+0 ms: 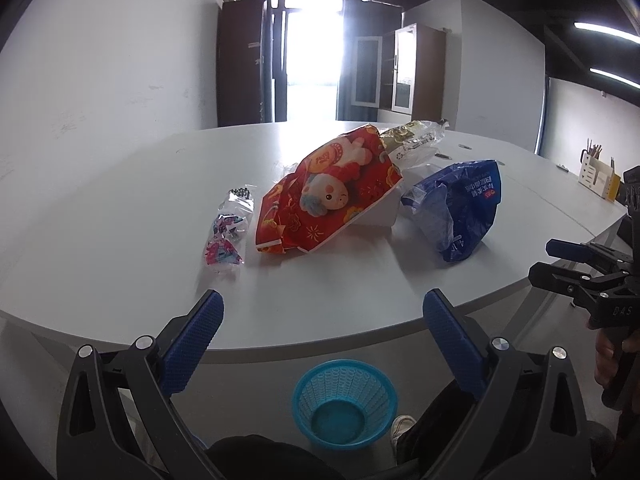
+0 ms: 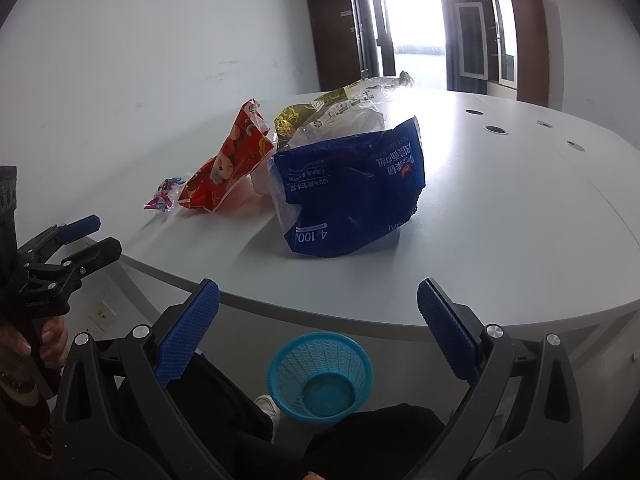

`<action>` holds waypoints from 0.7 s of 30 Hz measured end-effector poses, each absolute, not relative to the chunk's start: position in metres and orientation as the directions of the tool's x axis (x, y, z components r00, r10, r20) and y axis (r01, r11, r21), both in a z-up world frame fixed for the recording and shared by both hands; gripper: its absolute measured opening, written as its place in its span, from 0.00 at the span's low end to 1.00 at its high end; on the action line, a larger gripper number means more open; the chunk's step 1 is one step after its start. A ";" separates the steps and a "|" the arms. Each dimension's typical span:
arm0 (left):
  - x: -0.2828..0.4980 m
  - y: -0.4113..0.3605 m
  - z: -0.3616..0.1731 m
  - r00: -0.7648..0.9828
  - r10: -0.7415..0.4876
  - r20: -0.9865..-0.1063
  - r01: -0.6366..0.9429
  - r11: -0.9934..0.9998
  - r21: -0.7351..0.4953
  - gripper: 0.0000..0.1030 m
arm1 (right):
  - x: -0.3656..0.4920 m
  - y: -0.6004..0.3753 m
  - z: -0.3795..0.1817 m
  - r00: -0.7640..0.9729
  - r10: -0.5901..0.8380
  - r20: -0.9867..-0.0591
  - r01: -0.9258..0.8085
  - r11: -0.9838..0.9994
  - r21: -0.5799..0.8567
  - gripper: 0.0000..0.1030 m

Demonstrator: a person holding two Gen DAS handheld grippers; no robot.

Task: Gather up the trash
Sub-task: 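Reach both grippers toward the red bag and blue bag on the table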

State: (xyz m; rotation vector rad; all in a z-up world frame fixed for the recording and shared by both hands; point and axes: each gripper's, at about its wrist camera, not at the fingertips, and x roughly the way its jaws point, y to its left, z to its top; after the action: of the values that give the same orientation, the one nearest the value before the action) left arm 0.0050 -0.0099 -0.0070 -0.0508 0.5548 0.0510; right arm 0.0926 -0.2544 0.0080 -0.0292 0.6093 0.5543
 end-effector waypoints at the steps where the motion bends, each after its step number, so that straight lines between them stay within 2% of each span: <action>1: 0.004 -0.011 -0.007 0.848 0.048 -0.529 -0.063 0.998 -0.011 0.94 | 0.093 -0.255 0.007 0.679 0.483 -0.552 -0.499 0.856 0.135 0.92; 8: 0.010 -0.013 -0.010 0.856 0.105 -0.506 -0.096 0.994 0.043 0.94 | 0.099 -0.256 0.006 0.685 0.475 -0.552 -0.495 0.860 0.125 0.92; 12: 0.031 -0.022 -0.014 0.837 0.112 -0.536 -0.061 0.992 0.111 0.94 | 0.119 -0.261 0.003 0.691 0.454 -0.562 -0.475 0.872 0.121 0.91; 18: 0.077 -0.020 -0.018 0.817 0.105 -0.567 -0.058 0.993 0.101 0.94 | 0.148 -0.266 0.007 0.702 0.445 -0.555 -0.456 0.880 0.129 0.91; 21: 0.096 -0.022 -0.021 0.806 0.109 -0.581 -0.051 0.992 0.117 0.94 | 0.165 -0.266 0.008 0.703 0.442 -0.558 -0.447 0.884 0.138 0.87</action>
State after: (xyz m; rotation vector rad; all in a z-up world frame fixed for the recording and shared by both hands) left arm 0.0956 -0.0218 -0.0213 0.0972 0.6275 0.0857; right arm 0.1646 -0.2665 0.0078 -0.0078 0.6185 0.4943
